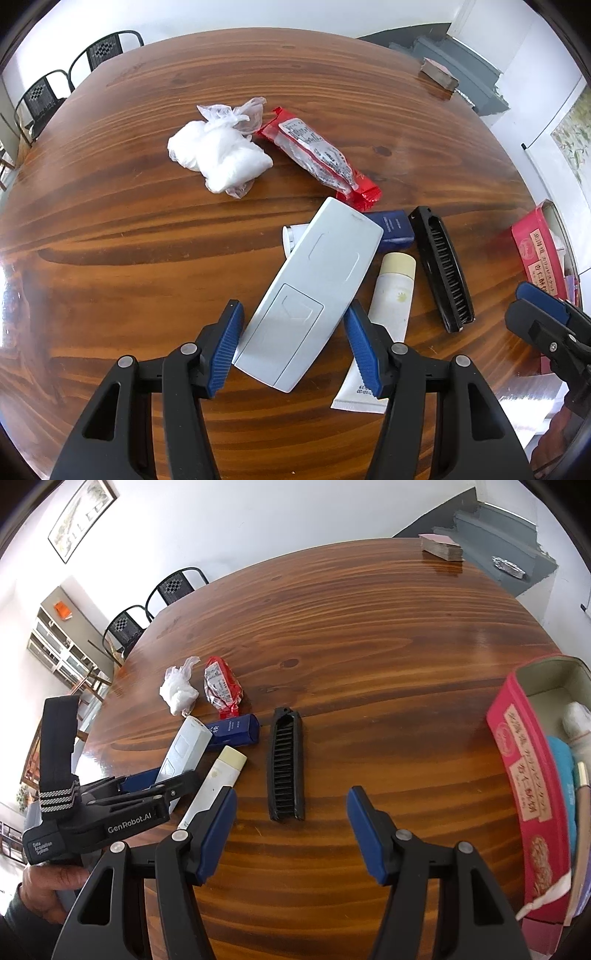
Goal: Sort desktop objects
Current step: 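Grasp the white rectangular box with the left gripper, then grasp the black comb with the right gripper while the left holds the box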
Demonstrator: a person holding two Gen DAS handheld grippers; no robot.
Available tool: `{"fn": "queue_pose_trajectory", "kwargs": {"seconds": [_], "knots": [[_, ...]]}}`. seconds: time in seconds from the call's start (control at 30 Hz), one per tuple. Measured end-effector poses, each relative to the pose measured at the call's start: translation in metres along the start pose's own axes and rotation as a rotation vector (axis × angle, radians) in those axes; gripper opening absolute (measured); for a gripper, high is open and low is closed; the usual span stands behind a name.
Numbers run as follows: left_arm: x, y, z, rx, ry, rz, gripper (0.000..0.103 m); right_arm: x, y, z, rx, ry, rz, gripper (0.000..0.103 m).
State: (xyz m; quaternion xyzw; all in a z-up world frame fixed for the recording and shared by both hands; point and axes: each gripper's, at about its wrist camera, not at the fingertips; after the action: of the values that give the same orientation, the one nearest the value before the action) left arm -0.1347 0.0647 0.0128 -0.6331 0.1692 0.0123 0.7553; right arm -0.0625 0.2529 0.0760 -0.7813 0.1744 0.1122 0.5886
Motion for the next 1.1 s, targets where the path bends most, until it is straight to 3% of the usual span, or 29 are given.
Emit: {"fn": "queue_pose_trajectory", "kwargs": {"seconds": [0.2,0.37,0.6,0.73,0.9,1.1], "knots": [[-0.006,0.002,0.004,-0.007,0.032,0.019,0.06,-0.01,0.01,-0.007,0.01,-0.021,0.001,0.066],[-0.003,-0.001,0.006,0.025,0.027,0.028,0.044,-0.014,0.021,-0.008,0.04,-0.035,-0.006,0.066],[0.005,-0.02,-0.005,0.016,-0.02,0.064,0.044,-0.016,0.039,-0.011,0.084,-0.076,-0.029,0.066],[0.009,-0.028,-0.013,0.012,-0.056,0.071,0.044,-0.017,0.048,-0.015,0.088,-0.101,-0.046,0.056],[0.011,-0.032,-0.016,0.013,-0.09,0.069,0.044,-0.017,0.055,-0.019,0.098,-0.123,-0.054,0.051],[0.016,-0.037,-0.011,0.002,-0.103,0.071,0.044,-0.016,0.058,-0.02,0.104,-0.152,-0.053,0.032]]}}
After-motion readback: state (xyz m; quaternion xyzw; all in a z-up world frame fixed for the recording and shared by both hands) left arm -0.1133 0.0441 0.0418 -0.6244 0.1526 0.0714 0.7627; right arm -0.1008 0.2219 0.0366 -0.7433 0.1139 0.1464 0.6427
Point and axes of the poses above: each gripper's, at about its wrist camera, not at the fingertips, and y roughly the way its jaws point, z to its right, x to its underside, and after that the axes turned 7 degrees about -z, right-handed
